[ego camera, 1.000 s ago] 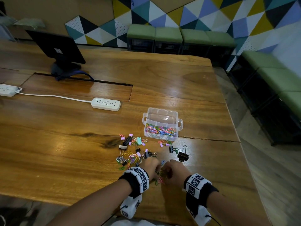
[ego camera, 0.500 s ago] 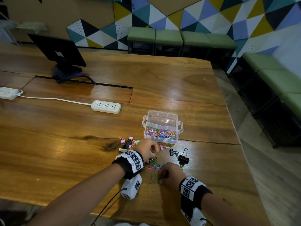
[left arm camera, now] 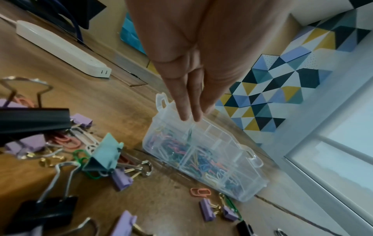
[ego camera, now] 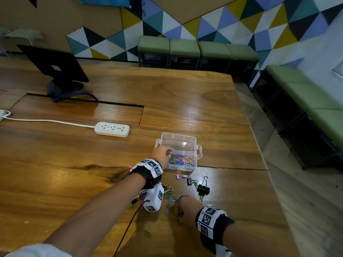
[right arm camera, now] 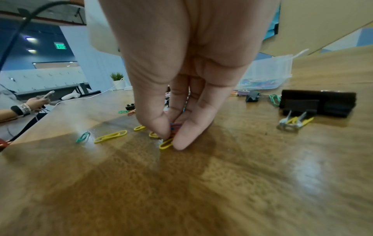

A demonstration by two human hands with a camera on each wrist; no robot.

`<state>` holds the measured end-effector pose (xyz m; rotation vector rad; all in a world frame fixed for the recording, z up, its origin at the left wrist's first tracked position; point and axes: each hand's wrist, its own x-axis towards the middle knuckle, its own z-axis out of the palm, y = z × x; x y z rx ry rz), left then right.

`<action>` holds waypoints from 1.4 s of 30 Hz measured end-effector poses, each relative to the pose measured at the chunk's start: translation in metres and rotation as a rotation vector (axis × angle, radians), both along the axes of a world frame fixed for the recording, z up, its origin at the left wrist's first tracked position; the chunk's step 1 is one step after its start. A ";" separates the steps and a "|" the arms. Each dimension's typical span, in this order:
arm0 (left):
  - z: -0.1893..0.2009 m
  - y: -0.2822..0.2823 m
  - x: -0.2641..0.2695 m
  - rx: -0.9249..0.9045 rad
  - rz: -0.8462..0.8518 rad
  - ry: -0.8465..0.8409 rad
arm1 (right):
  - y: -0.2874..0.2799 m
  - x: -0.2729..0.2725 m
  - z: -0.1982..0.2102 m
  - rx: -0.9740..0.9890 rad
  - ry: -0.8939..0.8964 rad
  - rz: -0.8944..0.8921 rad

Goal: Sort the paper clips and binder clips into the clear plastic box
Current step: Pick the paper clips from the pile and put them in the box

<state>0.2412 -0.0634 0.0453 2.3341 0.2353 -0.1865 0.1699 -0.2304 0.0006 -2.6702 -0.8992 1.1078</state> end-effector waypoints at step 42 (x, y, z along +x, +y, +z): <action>-0.049 -0.038 -0.111 0.538 -0.680 0.074 | -0.028 -0.003 -0.014 -0.013 0.020 -0.089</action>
